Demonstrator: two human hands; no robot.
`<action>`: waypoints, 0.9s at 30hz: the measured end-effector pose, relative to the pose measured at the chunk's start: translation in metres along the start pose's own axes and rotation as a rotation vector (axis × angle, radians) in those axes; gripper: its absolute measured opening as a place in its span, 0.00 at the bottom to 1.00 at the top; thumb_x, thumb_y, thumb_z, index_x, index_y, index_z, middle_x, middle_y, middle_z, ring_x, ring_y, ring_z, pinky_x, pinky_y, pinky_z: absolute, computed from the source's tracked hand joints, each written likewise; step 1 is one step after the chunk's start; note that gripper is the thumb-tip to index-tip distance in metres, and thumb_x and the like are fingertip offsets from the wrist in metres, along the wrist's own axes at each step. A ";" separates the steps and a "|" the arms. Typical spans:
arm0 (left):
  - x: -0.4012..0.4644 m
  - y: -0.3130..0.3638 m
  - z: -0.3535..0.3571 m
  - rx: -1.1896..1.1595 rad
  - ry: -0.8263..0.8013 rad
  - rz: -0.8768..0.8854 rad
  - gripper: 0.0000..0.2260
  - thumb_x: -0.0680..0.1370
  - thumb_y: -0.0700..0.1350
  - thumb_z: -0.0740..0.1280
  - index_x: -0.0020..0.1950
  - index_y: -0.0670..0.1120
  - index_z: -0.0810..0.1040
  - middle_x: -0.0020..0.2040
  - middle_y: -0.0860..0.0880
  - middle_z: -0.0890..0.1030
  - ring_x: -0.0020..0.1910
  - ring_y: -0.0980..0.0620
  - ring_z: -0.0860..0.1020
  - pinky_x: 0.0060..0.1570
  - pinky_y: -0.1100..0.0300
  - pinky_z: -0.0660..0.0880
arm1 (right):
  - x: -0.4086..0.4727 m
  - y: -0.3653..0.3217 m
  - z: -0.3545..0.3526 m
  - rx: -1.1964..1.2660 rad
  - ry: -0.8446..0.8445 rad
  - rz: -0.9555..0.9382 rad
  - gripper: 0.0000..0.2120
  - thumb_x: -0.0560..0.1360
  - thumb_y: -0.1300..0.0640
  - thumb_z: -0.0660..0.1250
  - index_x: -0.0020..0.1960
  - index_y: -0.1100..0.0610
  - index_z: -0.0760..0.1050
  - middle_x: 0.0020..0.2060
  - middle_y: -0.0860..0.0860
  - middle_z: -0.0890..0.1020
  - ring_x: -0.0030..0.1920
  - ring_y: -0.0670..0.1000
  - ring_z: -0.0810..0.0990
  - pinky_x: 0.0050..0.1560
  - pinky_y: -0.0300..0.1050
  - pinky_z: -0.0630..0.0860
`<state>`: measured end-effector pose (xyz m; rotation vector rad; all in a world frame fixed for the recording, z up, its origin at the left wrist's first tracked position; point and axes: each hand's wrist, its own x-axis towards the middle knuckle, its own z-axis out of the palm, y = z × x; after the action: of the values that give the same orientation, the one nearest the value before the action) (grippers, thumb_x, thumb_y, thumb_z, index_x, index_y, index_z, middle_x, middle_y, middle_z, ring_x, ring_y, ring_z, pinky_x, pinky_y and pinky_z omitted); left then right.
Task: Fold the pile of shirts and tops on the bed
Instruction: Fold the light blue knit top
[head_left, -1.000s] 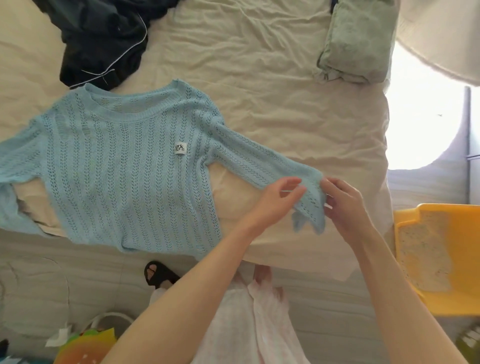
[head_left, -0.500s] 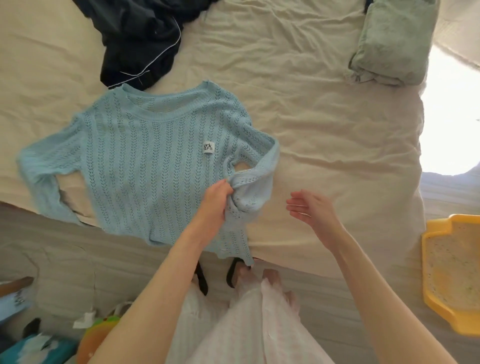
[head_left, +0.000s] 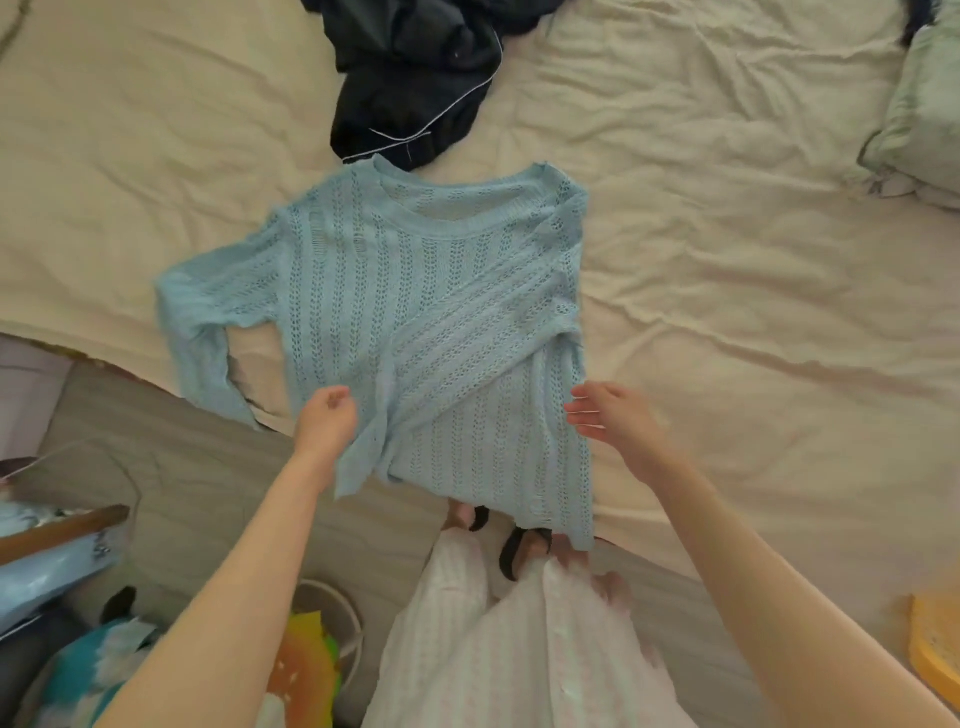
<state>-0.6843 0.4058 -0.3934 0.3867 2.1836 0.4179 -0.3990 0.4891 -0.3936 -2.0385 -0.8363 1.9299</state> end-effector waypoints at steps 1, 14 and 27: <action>0.006 0.009 0.001 0.057 -0.033 0.049 0.14 0.80 0.41 0.59 0.65 0.43 0.72 0.62 0.45 0.75 0.60 0.47 0.73 0.57 0.56 0.68 | 0.005 -0.002 0.006 0.018 0.020 0.010 0.07 0.79 0.58 0.60 0.48 0.59 0.75 0.38 0.54 0.80 0.38 0.51 0.78 0.42 0.42 0.75; 0.093 0.162 0.108 0.542 -0.410 0.709 0.21 0.81 0.44 0.58 0.74 0.45 0.61 0.74 0.47 0.63 0.73 0.49 0.61 0.71 0.53 0.58 | 0.089 -0.022 0.045 0.654 0.331 0.218 0.18 0.75 0.51 0.68 0.58 0.64 0.76 0.48 0.54 0.81 0.47 0.51 0.81 0.45 0.42 0.75; 0.112 0.246 0.209 0.370 -0.379 0.608 0.13 0.77 0.50 0.66 0.36 0.49 0.66 0.31 0.52 0.66 0.31 0.52 0.66 0.38 0.58 0.65 | 0.100 -0.029 0.028 1.395 0.202 0.357 0.05 0.77 0.65 0.60 0.47 0.62 0.74 0.43 0.55 0.80 0.44 0.52 0.79 0.48 0.45 0.76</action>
<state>-0.5510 0.7067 -0.4878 1.2431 1.7335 0.2314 -0.4354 0.5598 -0.4668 -1.3817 0.8159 1.5499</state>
